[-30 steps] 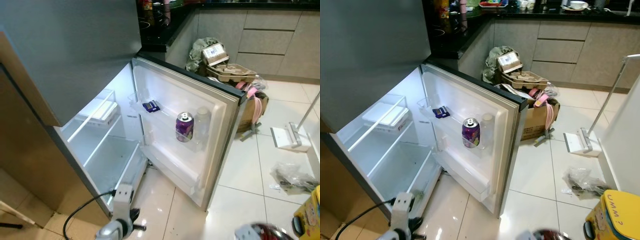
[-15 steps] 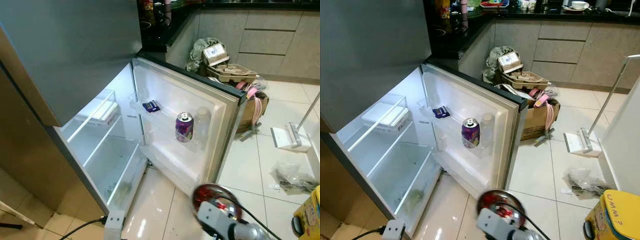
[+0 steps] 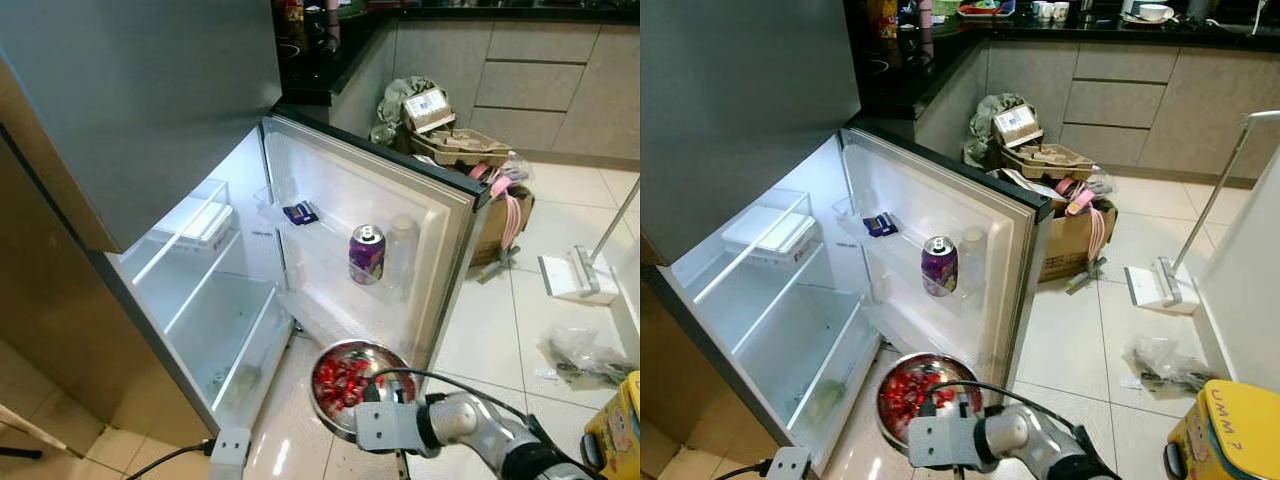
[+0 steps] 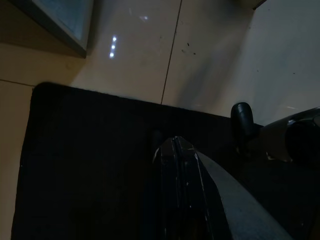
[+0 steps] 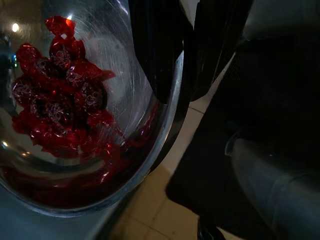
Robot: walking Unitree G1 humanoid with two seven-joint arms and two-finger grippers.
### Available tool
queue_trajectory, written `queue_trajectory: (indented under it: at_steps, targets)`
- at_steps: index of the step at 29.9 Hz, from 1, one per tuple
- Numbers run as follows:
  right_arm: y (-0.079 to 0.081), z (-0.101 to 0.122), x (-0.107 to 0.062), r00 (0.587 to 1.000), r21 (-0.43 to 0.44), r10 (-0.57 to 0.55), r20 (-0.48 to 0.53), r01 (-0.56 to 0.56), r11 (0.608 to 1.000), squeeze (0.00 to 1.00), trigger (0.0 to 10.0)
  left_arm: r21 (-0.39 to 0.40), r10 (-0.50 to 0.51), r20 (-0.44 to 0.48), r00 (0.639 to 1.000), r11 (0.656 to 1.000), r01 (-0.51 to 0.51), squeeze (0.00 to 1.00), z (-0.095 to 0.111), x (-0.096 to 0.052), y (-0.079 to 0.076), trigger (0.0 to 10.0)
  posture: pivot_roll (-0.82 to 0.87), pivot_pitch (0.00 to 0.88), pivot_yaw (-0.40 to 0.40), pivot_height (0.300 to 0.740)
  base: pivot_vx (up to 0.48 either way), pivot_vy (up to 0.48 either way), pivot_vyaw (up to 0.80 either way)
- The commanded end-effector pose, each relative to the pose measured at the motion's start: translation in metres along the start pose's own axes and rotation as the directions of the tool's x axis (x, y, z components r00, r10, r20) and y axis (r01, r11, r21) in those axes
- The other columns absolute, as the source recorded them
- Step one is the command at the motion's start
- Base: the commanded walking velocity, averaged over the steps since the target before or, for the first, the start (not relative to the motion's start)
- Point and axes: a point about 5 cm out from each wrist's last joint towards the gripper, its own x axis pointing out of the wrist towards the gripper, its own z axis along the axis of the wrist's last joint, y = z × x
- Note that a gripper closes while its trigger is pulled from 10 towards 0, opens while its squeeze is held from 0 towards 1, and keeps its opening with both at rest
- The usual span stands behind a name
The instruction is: Restocking fridge
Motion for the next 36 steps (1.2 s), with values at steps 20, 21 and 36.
queue_trajectory:
  at_steps: [20, 21, 36]
  targets:
    - [-0.067, -0.032, -0.064, 0.894, -0.068, -0.317, -0.318, 0.312, 0.948, 0.0, 10.0, -0.002, -0.004, -0.035, 0.999, 1.0, 0.004, 0.0, -0.01, 0.0, -0.004, 10.0, -0.05, 0.0, -0.029, 0.74, 0.0, 0.0, 0.0]
    - [-0.067, -0.032, -0.064, 0.894, -0.068, -0.317, -0.318, 0.312, 0.948, 0.0, 10.0, -0.002, -0.004, -0.035, 0.999, 1.0, 0.004, 0.0, -0.01, 0.0, -0.004, 10.0, -0.05, 0.0, -0.029, 0.74, 0.0, 0.0, 0.0]
    - [-0.082, -0.08, -0.151, 0.598, -0.121, -0.543, -0.589, 0.599, 0.791, 0.0, 10.0, -0.005, 0.002, -0.04, 0.999, 1.0, -0.002, 0.0, -0.013, -0.002, -0.002, 10.0, -0.04, 0.0, -0.026, 0.74, 0.0, 0.0, 0.0]
